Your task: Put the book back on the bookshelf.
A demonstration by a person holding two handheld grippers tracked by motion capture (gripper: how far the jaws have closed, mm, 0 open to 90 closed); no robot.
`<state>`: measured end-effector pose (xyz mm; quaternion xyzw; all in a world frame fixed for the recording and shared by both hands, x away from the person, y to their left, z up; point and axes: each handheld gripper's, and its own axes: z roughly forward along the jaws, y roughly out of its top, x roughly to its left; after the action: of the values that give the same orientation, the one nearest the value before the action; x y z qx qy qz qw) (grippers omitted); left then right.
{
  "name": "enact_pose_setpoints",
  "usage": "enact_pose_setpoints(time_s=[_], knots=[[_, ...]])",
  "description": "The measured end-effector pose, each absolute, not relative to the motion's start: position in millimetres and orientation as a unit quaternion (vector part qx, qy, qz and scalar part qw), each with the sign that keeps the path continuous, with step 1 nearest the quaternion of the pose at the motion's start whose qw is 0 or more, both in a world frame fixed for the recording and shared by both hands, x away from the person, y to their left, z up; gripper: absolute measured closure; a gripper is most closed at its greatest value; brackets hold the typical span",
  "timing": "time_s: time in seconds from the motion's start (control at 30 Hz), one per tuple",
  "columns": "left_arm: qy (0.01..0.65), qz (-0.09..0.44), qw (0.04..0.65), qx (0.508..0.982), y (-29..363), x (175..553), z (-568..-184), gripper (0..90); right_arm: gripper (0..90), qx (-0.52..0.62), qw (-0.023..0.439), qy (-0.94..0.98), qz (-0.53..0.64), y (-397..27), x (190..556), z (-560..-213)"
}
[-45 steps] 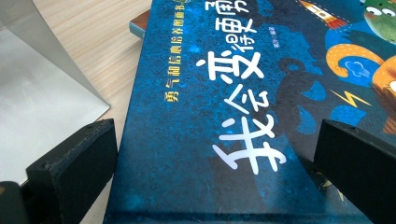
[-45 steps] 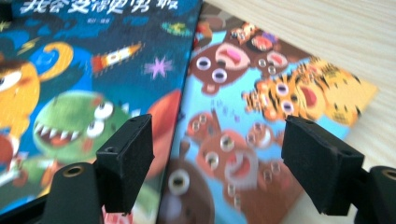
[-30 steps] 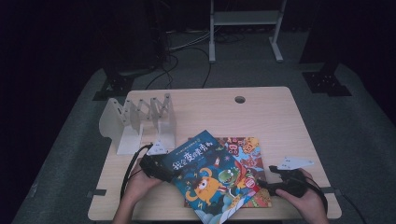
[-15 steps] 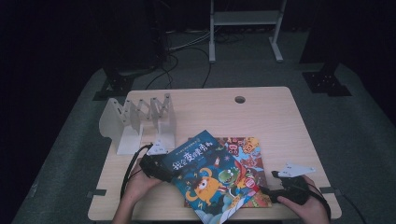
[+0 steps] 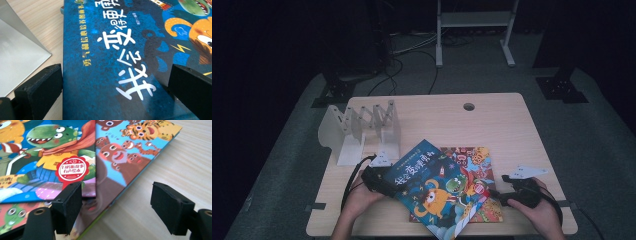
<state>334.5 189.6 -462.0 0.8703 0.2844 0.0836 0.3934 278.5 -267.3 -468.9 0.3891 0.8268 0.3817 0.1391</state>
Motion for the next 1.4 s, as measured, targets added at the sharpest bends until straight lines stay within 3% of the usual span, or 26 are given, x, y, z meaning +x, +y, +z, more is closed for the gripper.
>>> enact_pose_setpoints(time_s=[0.93,1.4], knots=[[0.266,0.058,0.397,0.876,185,317,-458,0.0,27.6,0.433,0.155,0.805,0.376,-273,352,-468],[0.253,0.043,0.405,0.877,175,310,-458,0.0,29.1,0.45,0.17,0.794,0.371,-278,360,-465]])
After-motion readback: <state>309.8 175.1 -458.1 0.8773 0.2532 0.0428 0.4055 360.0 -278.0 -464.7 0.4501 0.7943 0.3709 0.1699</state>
